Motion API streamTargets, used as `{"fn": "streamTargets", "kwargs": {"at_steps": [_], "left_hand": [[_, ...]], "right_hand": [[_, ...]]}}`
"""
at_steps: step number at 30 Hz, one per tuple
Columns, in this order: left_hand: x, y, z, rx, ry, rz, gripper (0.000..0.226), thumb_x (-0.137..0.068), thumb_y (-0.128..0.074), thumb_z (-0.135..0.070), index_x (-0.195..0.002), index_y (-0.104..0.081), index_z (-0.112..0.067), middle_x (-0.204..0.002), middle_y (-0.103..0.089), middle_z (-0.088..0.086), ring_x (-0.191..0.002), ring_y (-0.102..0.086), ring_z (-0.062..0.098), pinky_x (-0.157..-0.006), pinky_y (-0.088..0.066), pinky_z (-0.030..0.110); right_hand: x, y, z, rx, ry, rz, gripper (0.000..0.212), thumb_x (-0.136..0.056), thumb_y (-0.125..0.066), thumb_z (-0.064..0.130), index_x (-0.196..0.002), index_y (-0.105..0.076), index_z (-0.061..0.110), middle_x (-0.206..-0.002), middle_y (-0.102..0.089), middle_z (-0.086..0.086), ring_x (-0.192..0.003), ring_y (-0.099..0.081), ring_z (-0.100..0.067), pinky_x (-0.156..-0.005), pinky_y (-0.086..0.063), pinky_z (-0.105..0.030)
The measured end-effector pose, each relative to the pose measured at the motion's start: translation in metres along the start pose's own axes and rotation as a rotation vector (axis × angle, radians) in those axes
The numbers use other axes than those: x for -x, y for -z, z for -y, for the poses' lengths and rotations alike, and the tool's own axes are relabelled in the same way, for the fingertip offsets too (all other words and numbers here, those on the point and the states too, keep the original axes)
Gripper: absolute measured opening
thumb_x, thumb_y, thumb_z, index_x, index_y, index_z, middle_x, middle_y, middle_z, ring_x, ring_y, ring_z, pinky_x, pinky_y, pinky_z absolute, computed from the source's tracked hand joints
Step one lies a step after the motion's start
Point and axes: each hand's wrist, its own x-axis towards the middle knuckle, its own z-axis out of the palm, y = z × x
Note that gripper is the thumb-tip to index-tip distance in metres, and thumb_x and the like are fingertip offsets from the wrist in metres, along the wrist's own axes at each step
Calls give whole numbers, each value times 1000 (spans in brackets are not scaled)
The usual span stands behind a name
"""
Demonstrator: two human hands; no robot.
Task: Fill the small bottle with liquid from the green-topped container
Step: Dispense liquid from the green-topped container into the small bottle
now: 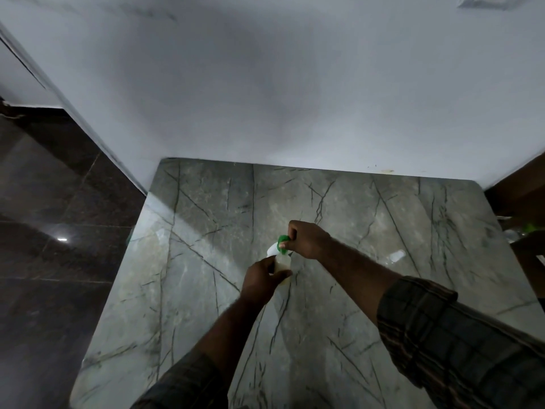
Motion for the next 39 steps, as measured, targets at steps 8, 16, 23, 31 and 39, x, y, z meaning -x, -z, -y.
{"fn": "streamTargets", "kwargs": {"at_steps": [8,16,23,31,39], "left_hand": [[0,-1,1,28,2,-20,40,-80,-77,-32,-117,-69,-17,-103,-74,-1,-92,-69,13,-85,-57,33],[-1,-3,6,12,9,-3,43,-78,-77,-39,-115,-70,-20,-100,-75,-3,-89,-69,11,-85,-58,38],[-3,0,2,19,-4,-8,43,-80,-77,-33,-120,-68,-19,-104,-74,-3,-93,-68,11,-86,-55,30],[-3,-2,3,8,3,-8,44,-80,-77,-36,-120,-68,-21,-105,-74,-5,-92,-68,8,-84,-55,27],[-3,-3,7,-22,10,9,44,-79,-77,-40,-118,-69,-22,-101,-74,-4,-91,-68,10,-85,-56,32]], "right_hand": [[-3,2,1,0,-3,7,39,-78,-73,48,-69,-42,27,-73,-54,5,-81,-58,-21,-78,-48,-41],[-1,-5,-2,2,-15,8,39,-81,-70,49,-69,-40,27,-72,-52,6,-78,-56,-21,-76,-46,-40],[0,3,2,11,-32,25,37,-80,-70,49,-71,-42,27,-77,-56,3,-81,-57,-21,-76,-44,-39],[2,7,6,16,-50,34,33,-80,-71,48,-81,-49,24,-87,-60,0,-90,-60,-24,-81,-46,-40],[4,-1,2,49,-36,51,35,-84,-64,53,-78,-42,27,-80,-54,3,-86,-58,-23,-80,-47,-42]]}}
